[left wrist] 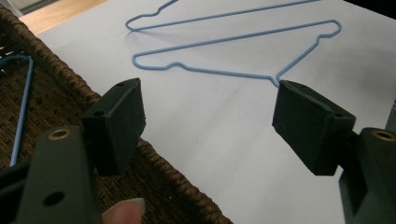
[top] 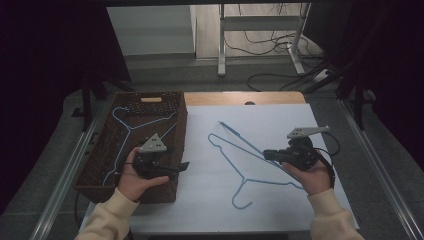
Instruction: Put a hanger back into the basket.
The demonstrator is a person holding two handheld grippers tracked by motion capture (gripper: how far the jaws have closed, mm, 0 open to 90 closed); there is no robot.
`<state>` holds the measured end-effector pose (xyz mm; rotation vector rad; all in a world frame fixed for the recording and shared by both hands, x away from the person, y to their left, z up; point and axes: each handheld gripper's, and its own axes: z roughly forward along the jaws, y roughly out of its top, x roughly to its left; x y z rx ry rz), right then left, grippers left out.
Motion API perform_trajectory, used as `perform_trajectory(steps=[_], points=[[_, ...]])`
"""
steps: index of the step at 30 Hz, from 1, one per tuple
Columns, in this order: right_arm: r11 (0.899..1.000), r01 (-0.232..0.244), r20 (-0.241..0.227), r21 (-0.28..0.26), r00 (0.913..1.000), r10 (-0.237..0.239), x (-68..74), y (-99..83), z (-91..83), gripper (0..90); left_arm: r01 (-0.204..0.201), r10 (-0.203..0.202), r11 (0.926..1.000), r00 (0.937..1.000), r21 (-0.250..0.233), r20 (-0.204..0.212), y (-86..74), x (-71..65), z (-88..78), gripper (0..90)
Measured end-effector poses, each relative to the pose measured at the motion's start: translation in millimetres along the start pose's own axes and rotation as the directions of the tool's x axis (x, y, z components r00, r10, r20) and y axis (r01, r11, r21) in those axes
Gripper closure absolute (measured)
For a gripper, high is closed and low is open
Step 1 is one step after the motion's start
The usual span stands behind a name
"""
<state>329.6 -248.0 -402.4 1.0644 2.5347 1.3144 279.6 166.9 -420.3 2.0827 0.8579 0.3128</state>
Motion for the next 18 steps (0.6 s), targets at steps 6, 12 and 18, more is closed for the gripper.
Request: perform_trajectory(steps=[6, 12, 18], points=[[0.999, -0.015, -0.017, -0.031, 0.9997, 0.015, -2.1, 2.2, -9.9, 87.7, -0.004, 0.004, 1.0000, 1.0000, 0.003, -0.001, 2.4, -0.7, 3.8, 25.1], [0.999, -0.013, -0.058, -0.047, 0.9982, 0.010, -0.6, 5.4, -15.6, 87.7, -0.013, 0.013, 0.9999, 0.9999, -0.007, -0.003, 11.7, -2.1, 8.8, 25.2], [0.998, -0.011, -0.086, -0.067, 0.9963, 0.005, 0.8, 7.1, -23.2, 87.7, -0.024, 0.024, 0.9993, 0.9997, -0.028, 0.009, 26.4, -5.5, 13.1, 25.3]])
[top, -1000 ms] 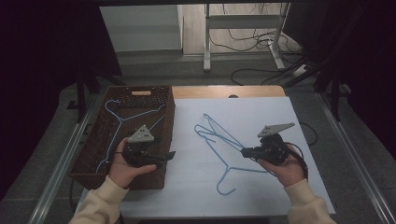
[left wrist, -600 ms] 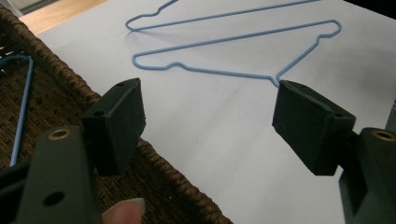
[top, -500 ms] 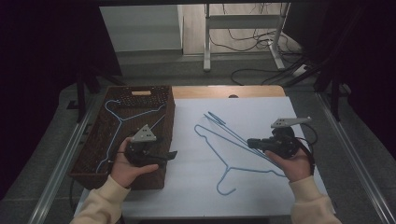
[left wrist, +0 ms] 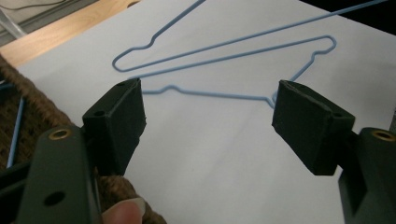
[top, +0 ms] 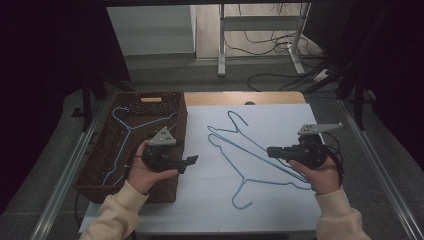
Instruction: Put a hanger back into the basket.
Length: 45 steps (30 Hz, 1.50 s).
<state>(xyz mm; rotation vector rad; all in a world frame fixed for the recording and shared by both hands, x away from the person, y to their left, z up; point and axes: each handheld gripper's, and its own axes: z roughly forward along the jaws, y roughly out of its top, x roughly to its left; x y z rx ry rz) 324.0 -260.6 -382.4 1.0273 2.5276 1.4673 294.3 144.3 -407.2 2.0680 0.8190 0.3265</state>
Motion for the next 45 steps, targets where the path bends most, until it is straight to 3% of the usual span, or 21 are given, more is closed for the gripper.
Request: perform_trajectory(steps=[10, 19, 31, 35, 41, 45], points=[[1.000, 0.020, -0.028, -0.001, 0.9994, -0.020, 4.0, 1.2, -1.5, 87.7, -0.011, 0.011, 0.9999, 0.9999, -0.008, 0.010, 22.3, -2.3, 14.8, 25.7], [1.000, 0.027, -0.058, 0.008, 0.9980, -0.026, 6.6, 1.5, -1.7, 87.6, 0.010, -0.011, 0.9998, 0.9995, 0.017, 0.029, 35.9, 7.2, 47.5, 27.1], [0.999, 0.042, -0.091, 0.015, 0.9950, -0.041, 9.6, 2.3, -2.7, 87.7, -0.030, 0.029, 0.9979, 0.9994, 0.057, 0.017, 45.4, 7.8, 82.5, 29.9], [0.999, 0.049, -0.105, 0.019, 0.9934, -0.047, 11.0, 2.9, -2.3, 87.7, -0.062, 0.061, 0.9965, 0.9981, 0.056, 0.008, 49.0, 5.4, 89.0, 32.9], [0.998, 0.060, -0.121, 0.018, 0.9910, -0.057, 12.3, 3.5, -3.5, 87.6, -0.128, 0.128, 0.9913, 0.9917, 0.030, 0.001, 49.6, 1.0, 91.8, 54.0], [0.998, 0.065, -0.124, 0.008, 0.9902, -0.063, 11.2, 3.5, -6.5, 87.6, -0.218, 0.219, 0.9756, 0.9756, 0.022, -0.019, 50.3, -6.1, 89.0, 65.3]])
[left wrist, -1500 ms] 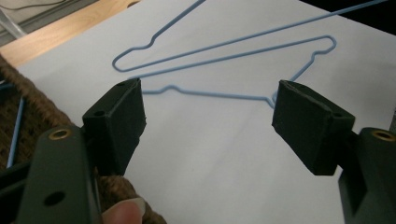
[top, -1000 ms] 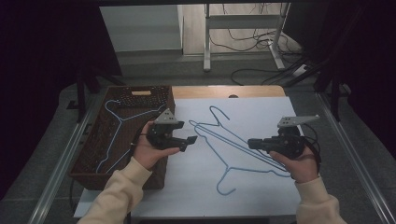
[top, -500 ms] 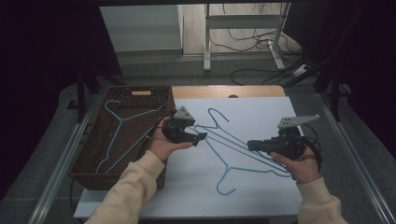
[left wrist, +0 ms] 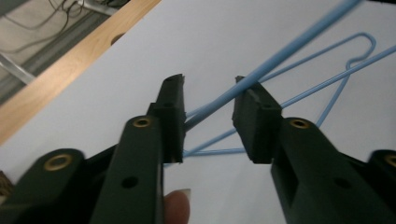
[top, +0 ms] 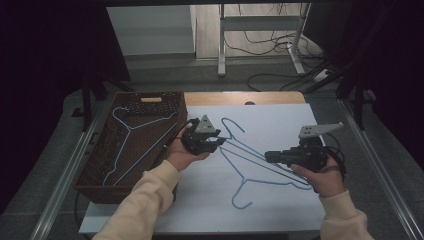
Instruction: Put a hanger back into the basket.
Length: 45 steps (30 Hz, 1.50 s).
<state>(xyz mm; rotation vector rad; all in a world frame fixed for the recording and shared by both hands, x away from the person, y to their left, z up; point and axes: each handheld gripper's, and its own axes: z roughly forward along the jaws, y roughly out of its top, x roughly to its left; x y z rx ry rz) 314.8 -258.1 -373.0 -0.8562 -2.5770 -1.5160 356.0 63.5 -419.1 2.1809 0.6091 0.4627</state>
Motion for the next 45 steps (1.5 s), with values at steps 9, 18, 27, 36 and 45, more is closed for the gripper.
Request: perform_trajectory(steps=[9, 18, 27, 36, 45], points=[[1.000, 0.010, 0.099, 0.003, 0.9950, -0.011, -5.6, -2.2, -6.7, 87.0, -0.102, 0.102, 0.9940, 0.9947, 0.041, -0.008, 2.6, -11.7, -4.7, 78.2], [0.999, 0.015, 0.229, -0.036, 0.9735, -0.006, -17.1, -8.7, -6.1, 75.7, -0.152, 0.148, 0.9851, 0.9871, 0.079, 0.062, 3.9, -24.2, -9.4, 85.4], [0.986, 0.029, 0.261, -0.164, 0.9653, 0.015, -21.1, -11.1, -15.1, 42.8, -0.062, 0.058, 0.9974, 0.9935, 0.038, 0.098, 7.6, -24.5, -25.5, 86.3], [0.982, 0.024, 0.272, -0.187, 0.9619, 0.028, -23.4, -13.1, -16.1, 35.5, 0.043, -0.041, 0.9986, 0.9952, -0.029, 0.089, 9.1, -8.2, -53.9, 86.3], [0.989, 0.008, 0.262, -0.149, 0.9646, 0.032, -26.3, -15.9, -7.9, 32.8, 0.114, -0.109, 0.9895, 0.9922, -0.089, 0.061, 6.5, 12.0, -93.4, 86.3]])
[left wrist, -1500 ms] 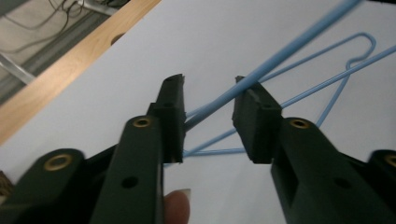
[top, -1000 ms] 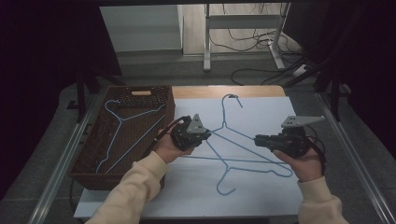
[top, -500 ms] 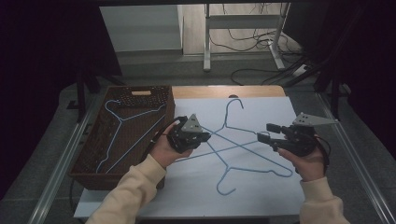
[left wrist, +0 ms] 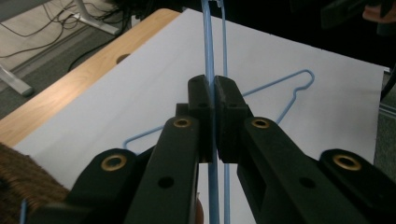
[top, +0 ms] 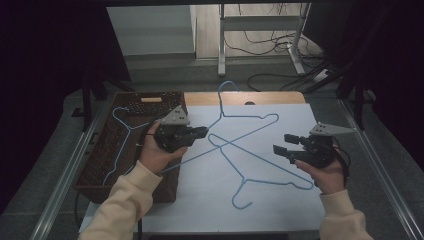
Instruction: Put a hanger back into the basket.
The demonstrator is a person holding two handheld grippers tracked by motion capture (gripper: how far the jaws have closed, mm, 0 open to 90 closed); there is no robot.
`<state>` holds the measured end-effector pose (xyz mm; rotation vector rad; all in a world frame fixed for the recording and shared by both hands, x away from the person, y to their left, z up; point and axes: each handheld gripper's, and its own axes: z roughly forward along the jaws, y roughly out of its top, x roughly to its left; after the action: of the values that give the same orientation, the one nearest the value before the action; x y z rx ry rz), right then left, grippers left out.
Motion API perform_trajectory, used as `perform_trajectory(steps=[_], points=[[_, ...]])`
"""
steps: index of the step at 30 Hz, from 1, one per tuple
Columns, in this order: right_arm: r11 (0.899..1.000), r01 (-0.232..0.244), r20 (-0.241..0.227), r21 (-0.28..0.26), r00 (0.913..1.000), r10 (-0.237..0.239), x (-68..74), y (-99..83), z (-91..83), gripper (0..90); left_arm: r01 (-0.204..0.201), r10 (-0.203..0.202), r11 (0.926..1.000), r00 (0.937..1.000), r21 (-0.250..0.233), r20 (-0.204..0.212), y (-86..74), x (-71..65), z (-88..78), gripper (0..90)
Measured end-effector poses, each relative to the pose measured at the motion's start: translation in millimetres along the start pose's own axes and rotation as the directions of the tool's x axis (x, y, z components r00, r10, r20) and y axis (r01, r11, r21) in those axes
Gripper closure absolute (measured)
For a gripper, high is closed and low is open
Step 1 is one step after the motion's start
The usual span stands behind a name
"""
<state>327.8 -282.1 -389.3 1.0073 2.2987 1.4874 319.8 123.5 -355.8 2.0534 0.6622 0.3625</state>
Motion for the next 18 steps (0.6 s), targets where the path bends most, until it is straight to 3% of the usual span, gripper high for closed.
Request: perform_trajectory(steps=[10, 18], points=[[0.999, -0.014, 0.015, 0.045, 0.9998, 0.014, -5.1, -7.9, 8.7, 29.9, 0.061, -0.062, 0.9970, 0.9972, -0.049, -0.040, -12.6, 17.9, -34.8, 86.3], [0.997, -0.013, 0.026, 0.077, 0.9996, 0.011, -6.3, -11.8, 14.1, 28.7, 0.114, -0.122, 0.9897, 0.9874, -0.088, -0.101, -31.2, 36.7, -69.2, 86.3]])
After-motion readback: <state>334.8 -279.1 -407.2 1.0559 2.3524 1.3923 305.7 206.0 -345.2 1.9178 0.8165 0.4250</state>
